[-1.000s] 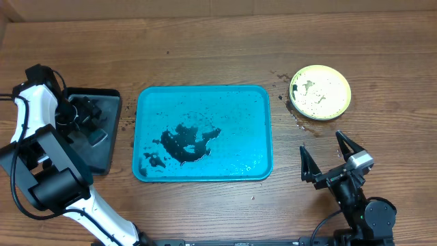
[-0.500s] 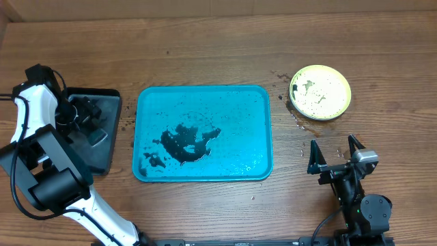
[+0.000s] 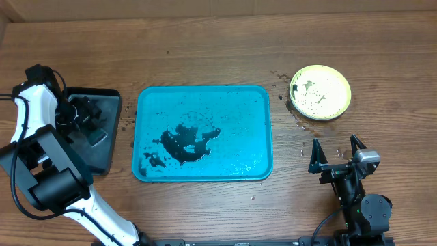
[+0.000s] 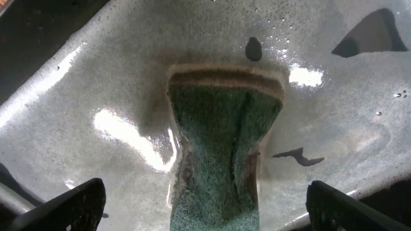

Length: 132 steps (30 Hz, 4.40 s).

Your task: Clean dirty plates on tray and stack at the side

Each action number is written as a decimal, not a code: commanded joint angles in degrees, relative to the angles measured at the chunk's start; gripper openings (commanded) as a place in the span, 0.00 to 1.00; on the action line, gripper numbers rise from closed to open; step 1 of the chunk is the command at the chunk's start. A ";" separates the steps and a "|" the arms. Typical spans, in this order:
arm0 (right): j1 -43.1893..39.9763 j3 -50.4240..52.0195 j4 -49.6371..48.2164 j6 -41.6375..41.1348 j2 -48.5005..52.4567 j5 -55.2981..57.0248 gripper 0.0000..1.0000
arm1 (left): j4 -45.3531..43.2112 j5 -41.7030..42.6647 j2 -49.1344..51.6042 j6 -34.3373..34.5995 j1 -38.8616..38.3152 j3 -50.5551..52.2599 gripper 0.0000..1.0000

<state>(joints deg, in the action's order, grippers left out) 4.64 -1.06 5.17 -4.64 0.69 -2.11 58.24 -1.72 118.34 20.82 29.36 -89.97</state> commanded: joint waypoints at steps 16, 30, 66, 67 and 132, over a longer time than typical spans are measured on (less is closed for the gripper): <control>0.17 0.59 -0.37 0.20 -0.52 0.57 1.00 | -0.09 -0.17 -1.49 -0.26 0.15 0.26 1.00; 0.17 0.59 -0.37 0.20 -0.52 0.57 1.00 | 0.46 -0.33 -14.34 -1.18 0.35 0.26 1.00; 0.17 0.59 -0.37 0.20 -0.52 0.57 1.00 | -44.44 16.06 -85.81 -15.47 -18.45 71.28 1.00; 0.17 0.59 -0.37 0.20 -0.52 0.57 1.00 | -46.29 16.44 -86.99 -15.47 -18.73 72.81 1.00; 0.17 0.59 -0.37 0.20 -0.52 0.57 1.00 | -54.23 7.91 -118.09 -17.20 -27.52 89.70 1.00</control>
<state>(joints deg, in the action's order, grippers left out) 4.64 -1.06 5.17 -4.64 0.62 -2.09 3.75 7.01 0.91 5.32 2.22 -0.49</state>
